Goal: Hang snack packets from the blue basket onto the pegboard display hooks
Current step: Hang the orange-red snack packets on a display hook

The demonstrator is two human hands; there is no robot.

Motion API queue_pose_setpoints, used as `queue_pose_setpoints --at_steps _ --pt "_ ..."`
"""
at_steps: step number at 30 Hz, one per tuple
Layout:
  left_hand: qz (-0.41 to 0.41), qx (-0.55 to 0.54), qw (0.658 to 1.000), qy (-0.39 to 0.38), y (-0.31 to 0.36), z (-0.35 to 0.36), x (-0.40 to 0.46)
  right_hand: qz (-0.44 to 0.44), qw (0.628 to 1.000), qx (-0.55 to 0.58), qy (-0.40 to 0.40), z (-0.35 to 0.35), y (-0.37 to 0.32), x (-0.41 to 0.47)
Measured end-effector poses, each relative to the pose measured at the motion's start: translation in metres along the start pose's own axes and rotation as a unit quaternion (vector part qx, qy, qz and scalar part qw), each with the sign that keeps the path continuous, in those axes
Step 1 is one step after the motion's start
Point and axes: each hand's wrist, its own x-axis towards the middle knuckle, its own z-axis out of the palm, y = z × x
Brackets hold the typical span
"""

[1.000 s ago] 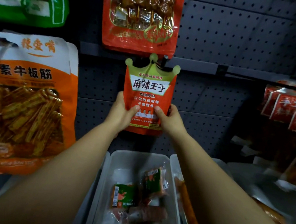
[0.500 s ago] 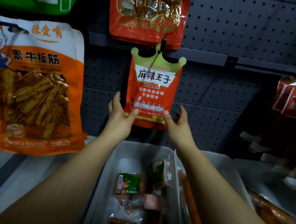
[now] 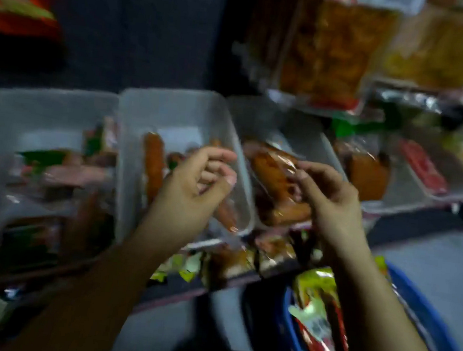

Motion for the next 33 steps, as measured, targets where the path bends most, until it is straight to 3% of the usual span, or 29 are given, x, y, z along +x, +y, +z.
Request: queue_pose_setpoints --at_steps 5,9,12,14,17,21,27,30,33 --pt "-0.054 -0.058 0.99 -0.12 -0.029 0.136 -0.02 0.099 0.991 -0.065 0.067 -0.136 0.073 -0.032" --pt "-0.152 -0.039 0.966 -0.207 -0.088 0.228 -0.047 0.229 0.957 -0.177 0.023 -0.211 0.16 -0.052" --pt "-0.229 0.001 0.948 -0.222 -0.136 0.277 -0.072 0.286 0.915 -0.282 -0.038 -0.248 0.224 -0.071" --pt "-0.307 0.02 0.929 -0.208 -0.162 0.303 -0.093 0.325 0.887 -0.318 -0.085 -0.264 0.258 -0.086" --pt "-0.409 0.018 0.892 -0.189 -0.186 0.326 -0.119 0.397 0.87 -0.276 -0.094 -0.274 0.289 -0.103" --pt "-0.51 -0.111 0.845 -0.115 -0.191 0.343 -0.128 0.378 0.86 -0.334 -0.08 -0.271 0.304 -0.109" --pt "-0.526 -0.094 0.844 -0.058 -0.185 0.347 -0.124 0.366 0.888 -0.275 -0.033 -0.264 0.295 -0.104" --pt "-0.525 -0.155 0.837 -0.02 -0.174 0.332 -0.113 0.361 0.92 -0.156 0.006 -0.256 0.276 -0.097" --pt "-0.46 -0.226 0.859 0.003 -0.151 0.307 -0.092 0.343 0.938 -0.047 -0.03 -0.244 0.245 -0.081"
